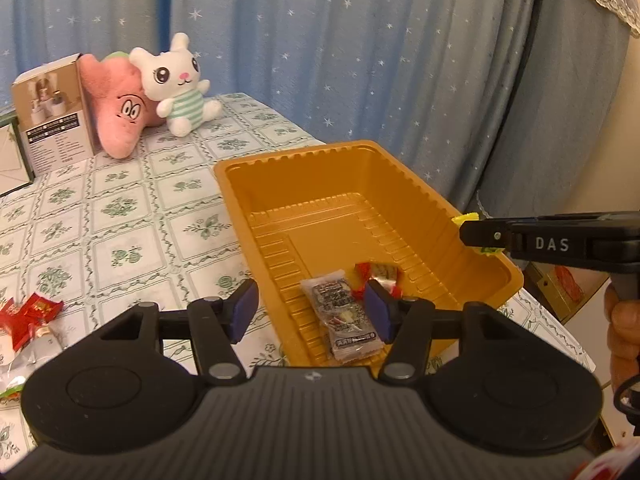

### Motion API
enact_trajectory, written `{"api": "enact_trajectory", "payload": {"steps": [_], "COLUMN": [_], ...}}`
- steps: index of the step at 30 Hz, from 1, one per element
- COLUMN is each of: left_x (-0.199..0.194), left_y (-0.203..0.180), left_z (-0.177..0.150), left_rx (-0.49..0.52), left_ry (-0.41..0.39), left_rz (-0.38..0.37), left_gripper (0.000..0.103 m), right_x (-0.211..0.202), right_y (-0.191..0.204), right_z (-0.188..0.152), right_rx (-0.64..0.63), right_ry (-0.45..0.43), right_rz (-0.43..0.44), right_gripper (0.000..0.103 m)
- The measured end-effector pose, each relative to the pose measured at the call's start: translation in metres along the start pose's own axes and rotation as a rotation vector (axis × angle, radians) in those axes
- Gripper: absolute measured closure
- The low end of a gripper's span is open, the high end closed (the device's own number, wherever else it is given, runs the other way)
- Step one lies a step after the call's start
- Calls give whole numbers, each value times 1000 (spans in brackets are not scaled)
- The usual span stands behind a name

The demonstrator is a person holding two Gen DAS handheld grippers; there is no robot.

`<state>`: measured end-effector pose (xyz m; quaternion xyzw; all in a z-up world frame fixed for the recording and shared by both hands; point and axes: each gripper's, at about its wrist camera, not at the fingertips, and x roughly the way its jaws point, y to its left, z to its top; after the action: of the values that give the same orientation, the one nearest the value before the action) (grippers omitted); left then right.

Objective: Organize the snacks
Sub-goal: 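Carry both snacks into the orange tray and open both tools, then withdraw both tools from the tray toward the remaining snacks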

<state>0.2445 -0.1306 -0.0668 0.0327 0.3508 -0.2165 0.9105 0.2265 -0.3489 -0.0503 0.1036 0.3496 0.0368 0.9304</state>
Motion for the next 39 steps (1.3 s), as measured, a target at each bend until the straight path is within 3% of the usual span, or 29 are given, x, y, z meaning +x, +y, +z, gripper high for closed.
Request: {"api": "enact_trajectory", "payload": {"steps": [8,10,11,12,22,32,39], "left_x": [-13,-18,-21,-24,-64,-121,-162], "left_y": [7,8,9,11,30,50,73], "left_z": [-2,-4,-4,-6,-26,-57,-82], "left_rx": [-8,-3,-4,-6,-54,-103,-168], "left_ry": [-20,-25,-28,-31,-44,-65,-78], "left_rz": [21,38,43,46,111,202,275], "left_gripper": [44,43,42,42,33,27,26], "right_x": [8,8,7,3,-35,-79,-89], "right_y": [-3,-7,-9,-11,-1,50,93], "right_z": [5,6,7,7,13,13,-9], "right_rx": [64,97,109,121,149,102,55], "right_ry": [2,6,-2,-17,-65,-122,-97], "right_rz": [76,72,68,69,84,153,210], "right_gripper": [81,70,50,43,43,43,43]}}
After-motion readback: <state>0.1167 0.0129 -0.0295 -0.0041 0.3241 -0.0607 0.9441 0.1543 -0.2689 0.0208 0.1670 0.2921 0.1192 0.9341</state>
